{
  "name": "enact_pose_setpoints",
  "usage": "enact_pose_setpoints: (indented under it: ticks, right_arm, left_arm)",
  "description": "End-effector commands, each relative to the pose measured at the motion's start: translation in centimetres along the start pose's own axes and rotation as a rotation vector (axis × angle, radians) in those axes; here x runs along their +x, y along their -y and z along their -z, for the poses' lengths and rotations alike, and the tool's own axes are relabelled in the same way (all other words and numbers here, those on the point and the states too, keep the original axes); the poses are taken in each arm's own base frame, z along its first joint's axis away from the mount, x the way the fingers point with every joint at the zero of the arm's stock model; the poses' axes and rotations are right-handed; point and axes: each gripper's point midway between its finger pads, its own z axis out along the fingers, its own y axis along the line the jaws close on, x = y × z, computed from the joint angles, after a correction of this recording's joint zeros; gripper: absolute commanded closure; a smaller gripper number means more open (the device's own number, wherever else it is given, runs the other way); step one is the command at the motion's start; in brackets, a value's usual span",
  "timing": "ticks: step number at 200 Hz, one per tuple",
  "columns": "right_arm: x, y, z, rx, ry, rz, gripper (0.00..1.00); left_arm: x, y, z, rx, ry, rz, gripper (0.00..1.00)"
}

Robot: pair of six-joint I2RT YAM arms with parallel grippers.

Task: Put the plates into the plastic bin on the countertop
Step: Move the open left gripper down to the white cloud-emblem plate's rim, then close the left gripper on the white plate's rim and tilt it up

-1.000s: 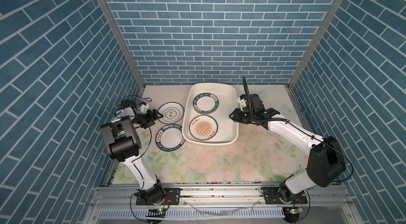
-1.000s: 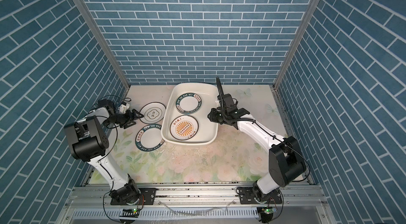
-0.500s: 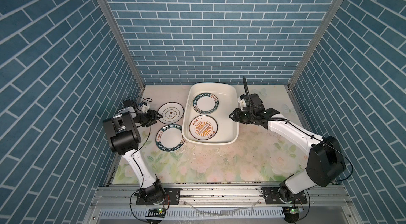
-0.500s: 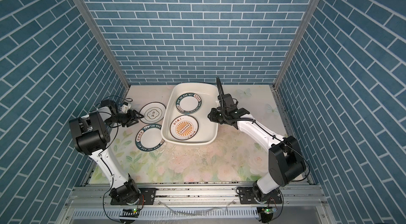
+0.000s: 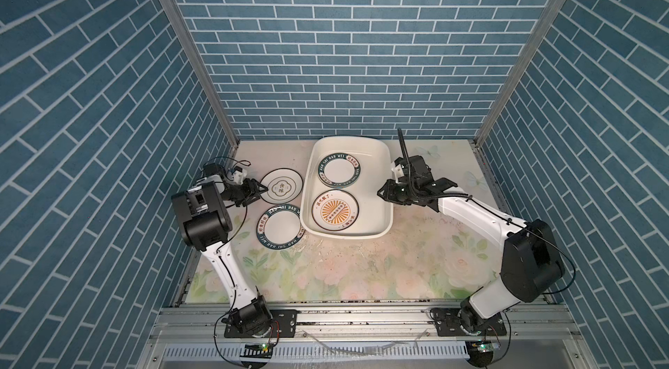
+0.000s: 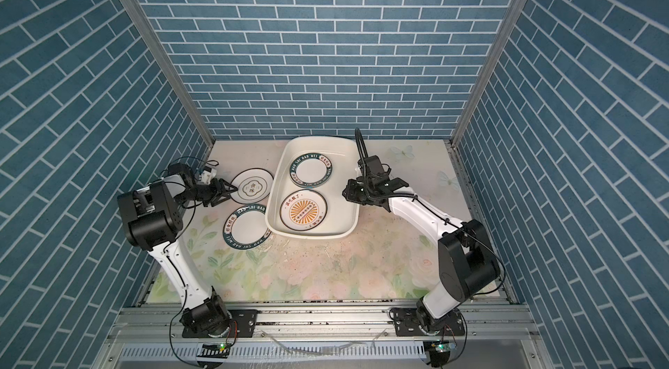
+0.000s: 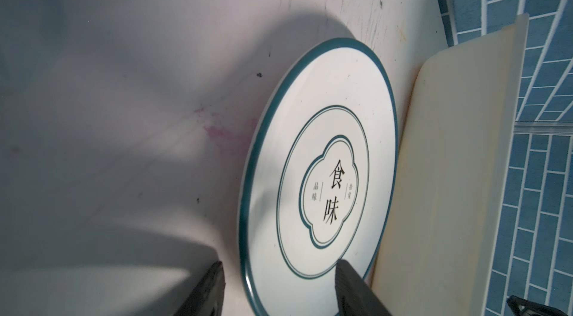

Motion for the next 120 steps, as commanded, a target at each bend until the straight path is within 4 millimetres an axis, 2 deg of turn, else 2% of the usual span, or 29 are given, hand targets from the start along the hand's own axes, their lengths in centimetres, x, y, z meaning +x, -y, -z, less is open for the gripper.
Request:
enact_pose_setpoints:
  ticks: [1,120]
  right_arm:
    - [-0.4,0.2,-0.3,0.001,0.009,-0.035,0.74]
    - [-0.5,0.4,-1.2,-0.001,0.0,-0.048,0.75]
  left_arm:
    - [0.2,-1.1,-1.0,-0.008,-0.021,0.023,0.4]
    - [-0.1,-2.1,-2.1,-0.03,-0.057,0.05,0.48]
